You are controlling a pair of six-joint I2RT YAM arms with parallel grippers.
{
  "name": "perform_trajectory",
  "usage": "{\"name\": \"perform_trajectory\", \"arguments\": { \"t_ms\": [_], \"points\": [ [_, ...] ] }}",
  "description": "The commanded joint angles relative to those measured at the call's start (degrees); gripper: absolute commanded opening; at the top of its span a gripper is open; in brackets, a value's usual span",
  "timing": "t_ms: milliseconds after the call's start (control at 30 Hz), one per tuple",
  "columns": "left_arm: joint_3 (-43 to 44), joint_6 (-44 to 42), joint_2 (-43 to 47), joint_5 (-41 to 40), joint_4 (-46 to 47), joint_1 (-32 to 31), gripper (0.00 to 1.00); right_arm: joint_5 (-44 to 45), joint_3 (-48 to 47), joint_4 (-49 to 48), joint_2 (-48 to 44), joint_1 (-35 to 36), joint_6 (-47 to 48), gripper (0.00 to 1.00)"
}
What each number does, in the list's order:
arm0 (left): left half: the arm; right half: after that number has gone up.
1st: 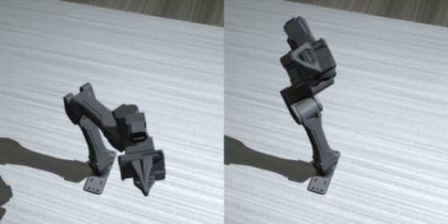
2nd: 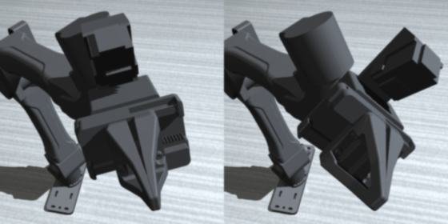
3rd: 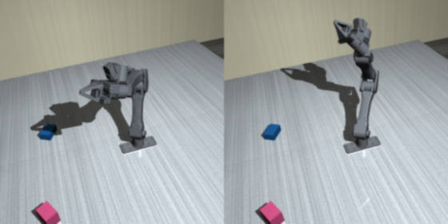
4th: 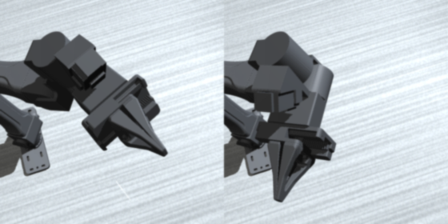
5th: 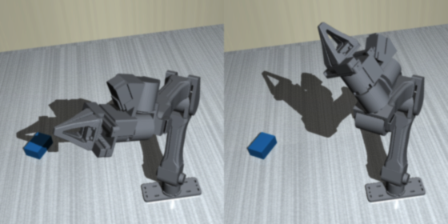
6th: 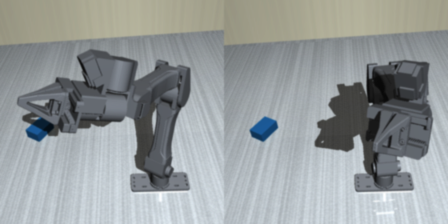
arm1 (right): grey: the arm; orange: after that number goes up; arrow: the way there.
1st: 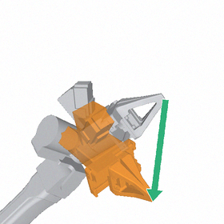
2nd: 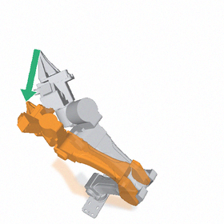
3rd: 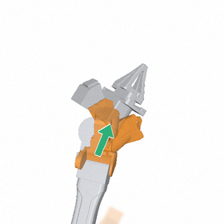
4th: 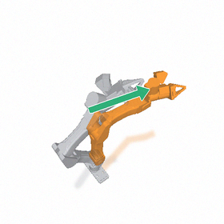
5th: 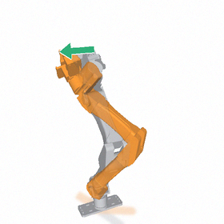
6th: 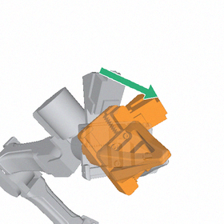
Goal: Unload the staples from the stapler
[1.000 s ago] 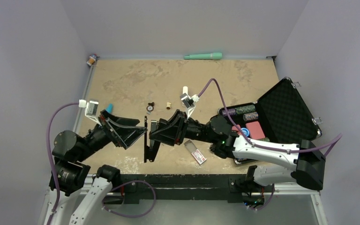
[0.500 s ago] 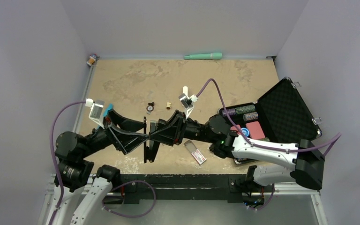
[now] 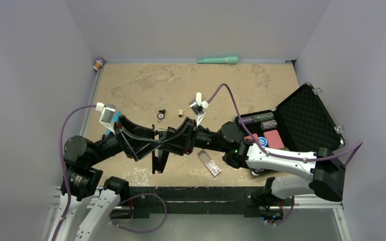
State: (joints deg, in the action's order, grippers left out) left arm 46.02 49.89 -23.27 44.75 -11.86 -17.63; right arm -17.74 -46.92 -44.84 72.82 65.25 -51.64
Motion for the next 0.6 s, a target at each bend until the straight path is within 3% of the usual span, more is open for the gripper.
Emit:
{"name": "perform_trajectory", "arguments": {
  "t_ms": [0, 133, 433, 567],
  "points": [
    [0.1, -1.2, -0.4, 0.1, 1.0, 0.3, 0.8, -1.0, -4.0, -5.9, -1.4, 0.4, -0.5, 0.0],
    [-0.5, -1.2, -0.4, 0.1, 1.5, 0.3, 0.83, -1.6, -4.6, -6.2, -0.6, 0.4, -0.7, 0.0],
    [-1.6, -0.8, -0.4, 0.5, 2.6, 0.3, 0.66, -2.0, -5.2, -6.6, 0.3, 0.4, -0.8, 0.0],
    [-1.8, -0.4, -0.2, 0.6, 3.3, 0.3, 0.43, -2.0, -5.1, -6.7, 0.6, 0.5, -0.8, 0.0]
  ]
}}
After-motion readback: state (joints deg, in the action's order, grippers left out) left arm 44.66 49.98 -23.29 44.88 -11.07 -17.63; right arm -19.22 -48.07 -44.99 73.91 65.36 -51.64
